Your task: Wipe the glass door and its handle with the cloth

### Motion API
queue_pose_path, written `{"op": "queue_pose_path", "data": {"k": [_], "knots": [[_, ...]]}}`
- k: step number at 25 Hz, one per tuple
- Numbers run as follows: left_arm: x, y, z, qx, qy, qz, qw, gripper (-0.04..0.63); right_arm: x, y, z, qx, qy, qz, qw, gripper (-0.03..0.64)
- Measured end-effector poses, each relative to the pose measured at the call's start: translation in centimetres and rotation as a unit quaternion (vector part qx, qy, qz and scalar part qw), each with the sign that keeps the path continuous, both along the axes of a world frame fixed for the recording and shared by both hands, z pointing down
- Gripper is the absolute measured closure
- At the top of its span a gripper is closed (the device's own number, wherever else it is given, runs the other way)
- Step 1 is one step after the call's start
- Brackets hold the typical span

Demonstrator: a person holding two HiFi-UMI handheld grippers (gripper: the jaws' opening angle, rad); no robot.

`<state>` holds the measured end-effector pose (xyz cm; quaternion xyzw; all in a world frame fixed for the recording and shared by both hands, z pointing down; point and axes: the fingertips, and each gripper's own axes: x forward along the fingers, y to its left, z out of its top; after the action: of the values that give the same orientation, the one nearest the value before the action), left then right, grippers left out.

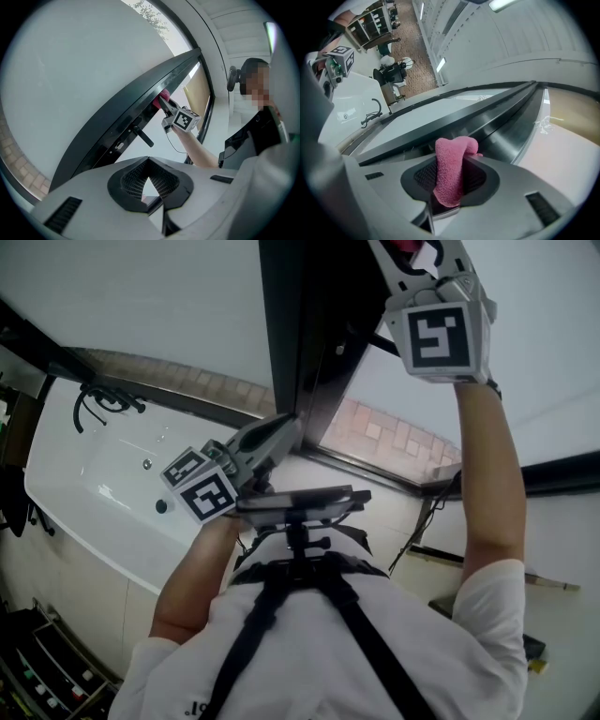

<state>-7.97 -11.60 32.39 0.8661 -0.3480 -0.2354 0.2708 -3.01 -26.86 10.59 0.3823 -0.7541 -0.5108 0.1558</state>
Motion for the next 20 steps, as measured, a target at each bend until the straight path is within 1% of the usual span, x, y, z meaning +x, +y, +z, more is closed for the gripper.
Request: {"op": "queue_pose_path", "data": {"k": [4, 8, 11, 14, 18, 20], "knots": [[-0.2, -0.2, 0.9, 0.02, -0.017, 0.004, 0.9996, 0.603, -0.2, 0.1, 1.4, -0.018, -0.008, -0.006, 1.0, 0.514], [0.3, -0.2, 0.3, 0.005, -0.013, -0.004, 0.9999, 0.603, -0.1, 0.2, 3.3, -0.034, -0.002, -0.005, 0.999, 0.514], [0.0, -0.1, 0.9, 0.012, -0.015, 0.003, 0.9998, 0.603, -0.2, 0.2, 4.6, -0.046, 0.001, -0.007, 0.999, 0.514], [0.2, -0.2, 0.4, 0.002, -0.013, -0.004, 0.9999, 0.603, -0.1, 0.2, 5.8, -0.061, 0.004, -0.006, 0.998, 0.512], [0.0, 0.0, 1.3, 0.011, -0.015, 0.007, 0.9998, 0.603, -0.1, 0.1, 7.2, -0.077, 0.011, -0.007, 0.997, 0.512], [0.0, 0.1, 1.6, 0.012, -0.016, 0.01, 0.9997, 0.603, -0.1, 0.1, 7.9, -0.094, 0.001, -0.005, 0.996, 0.512]]}}
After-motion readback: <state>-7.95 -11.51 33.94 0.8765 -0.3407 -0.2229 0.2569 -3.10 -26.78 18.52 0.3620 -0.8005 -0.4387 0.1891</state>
